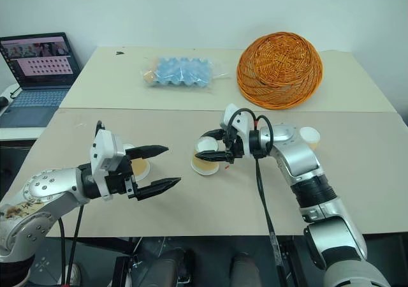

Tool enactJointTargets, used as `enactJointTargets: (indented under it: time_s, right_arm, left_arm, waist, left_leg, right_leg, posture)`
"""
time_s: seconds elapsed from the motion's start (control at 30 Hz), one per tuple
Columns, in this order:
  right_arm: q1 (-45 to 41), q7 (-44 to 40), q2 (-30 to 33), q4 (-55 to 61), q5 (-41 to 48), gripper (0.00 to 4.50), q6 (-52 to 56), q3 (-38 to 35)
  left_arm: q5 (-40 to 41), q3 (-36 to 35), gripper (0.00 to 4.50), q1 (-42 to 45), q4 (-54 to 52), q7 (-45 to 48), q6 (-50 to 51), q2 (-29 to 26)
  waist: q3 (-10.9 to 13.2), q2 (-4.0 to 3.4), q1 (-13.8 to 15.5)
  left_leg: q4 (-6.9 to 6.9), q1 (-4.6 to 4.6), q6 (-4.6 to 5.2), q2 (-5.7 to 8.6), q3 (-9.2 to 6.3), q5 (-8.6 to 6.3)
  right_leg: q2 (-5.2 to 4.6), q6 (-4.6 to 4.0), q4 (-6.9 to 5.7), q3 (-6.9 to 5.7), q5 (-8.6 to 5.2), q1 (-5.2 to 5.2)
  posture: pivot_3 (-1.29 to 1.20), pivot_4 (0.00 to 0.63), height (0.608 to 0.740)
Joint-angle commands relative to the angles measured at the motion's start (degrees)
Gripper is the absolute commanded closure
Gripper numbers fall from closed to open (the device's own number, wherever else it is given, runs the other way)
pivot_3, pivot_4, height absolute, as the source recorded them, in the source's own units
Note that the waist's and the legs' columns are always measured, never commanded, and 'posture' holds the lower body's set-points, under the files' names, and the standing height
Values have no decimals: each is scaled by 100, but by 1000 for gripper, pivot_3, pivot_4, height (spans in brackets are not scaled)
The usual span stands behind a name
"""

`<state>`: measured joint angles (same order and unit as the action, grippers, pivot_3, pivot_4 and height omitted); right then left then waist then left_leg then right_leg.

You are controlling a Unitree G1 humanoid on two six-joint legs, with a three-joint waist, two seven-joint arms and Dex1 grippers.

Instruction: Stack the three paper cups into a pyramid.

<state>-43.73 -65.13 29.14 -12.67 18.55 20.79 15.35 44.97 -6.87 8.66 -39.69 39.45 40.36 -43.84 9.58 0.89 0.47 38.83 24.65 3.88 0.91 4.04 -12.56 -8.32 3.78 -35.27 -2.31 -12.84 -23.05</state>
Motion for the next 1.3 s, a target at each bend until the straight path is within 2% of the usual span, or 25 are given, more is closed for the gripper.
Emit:
enactJointTargets:
  time_s: [0.03,0.23,0.27,0.4,0.43,0.63,0.93,1.03,1.13,1.3]
  right_arm:
    - [-180,-142,-147,-339,-205,1849,-421,-38]
    - [-183,-211,-250,-537,-370,1849,-529,-103]
    - [-181,-207,-265,-541,-381,1364,-536,-122]
    - [-173,-203,-285,-496,-437,82,-560,-187]
    - [-181,-205,-270,-450,-436,24,-540,-216]
    - [-115,-280,-51,-104,-379,24,-400,-355]
    - [770,-346,895,847,-162,24,-9,-905]
    - [1338,-185,1324,1130,-36,24,177,-1431]
    - [2091,82,1704,1791,292,24,574,-2257]
    - [3526,1038,1725,3475,933,24,1674,-3806]
  left_arm:
    - [131,-197,0,-34,-270,-71,36,-72]
    - [149,-249,0,-87,-311,-98,33,-129]
    - [150,-250,0,-89,-309,-97,28,-131]
    - [130,-236,0,-83,-290,-93,9,-134]
    - [131,-229,0,-76,-280,-92,7,-128]
    - [109,-167,0,-40,-237,-82,-16,-90]
    - [106,-117,0,-3,-192,-68,-33,-33]
    - [87,-99,0,-8,-180,-65,-53,-6]
    - [16,-103,0,-47,-171,-63,-93,-9]
    - [-12,-204,0,-105,-169,-121,-104,-17]
  waist:
    - [0,0,-9]
    - [0,0,-33]
    - [0,0,-36]
    - [0,0,-45]
    - [0,0,-45]
    - [0,0,-53]
    - [0,1,-4]
    - [1,1,12]
    - [1,2,46]
    - [1,2,41]
  left_leg:
    - [-1,3,-3,0,0,2]
    - [0,3,-6,1,0,4]
    - [0,3,-6,1,0,4]
    - [0,2,-10,1,0,6]
    - [0,4,-10,2,0,6]
    - [0,4,-11,2,4,7]
    - [0,5,-8,4,3,5]
    - [1,4,-3,2,4,2]
    - [1,5,14,3,4,-8]
    - [1,7,25,-3,3,-16]
  right_leg:
    - [0,0,-5,0,0,0]
    - [0,0,-12,1,0,-2]
    - [0,0,-13,1,0,-4]
    - [0,0,-18,1,-1,-5]
    - [0,0,-21,2,-1,-6]
    - [-2,-1,-40,1,-4,-11]
    - [-7,1,-38,0,-6,-9]
    - [-7,0,-39,0,-6,-8]
    - [-10,1,-38,-1,-8,-5]
    - [-13,3,-37,1,-10,-5]
  posture:
    - [0,150,726]
    - [0,150,726]
    - [0,150,726]
    - [0,150,726]
    - [0,150,726]
    - [0,150,726]
    - [0,150,726]
    - [0,150,726]
    - [0,150,726]
    - [0,150,726]
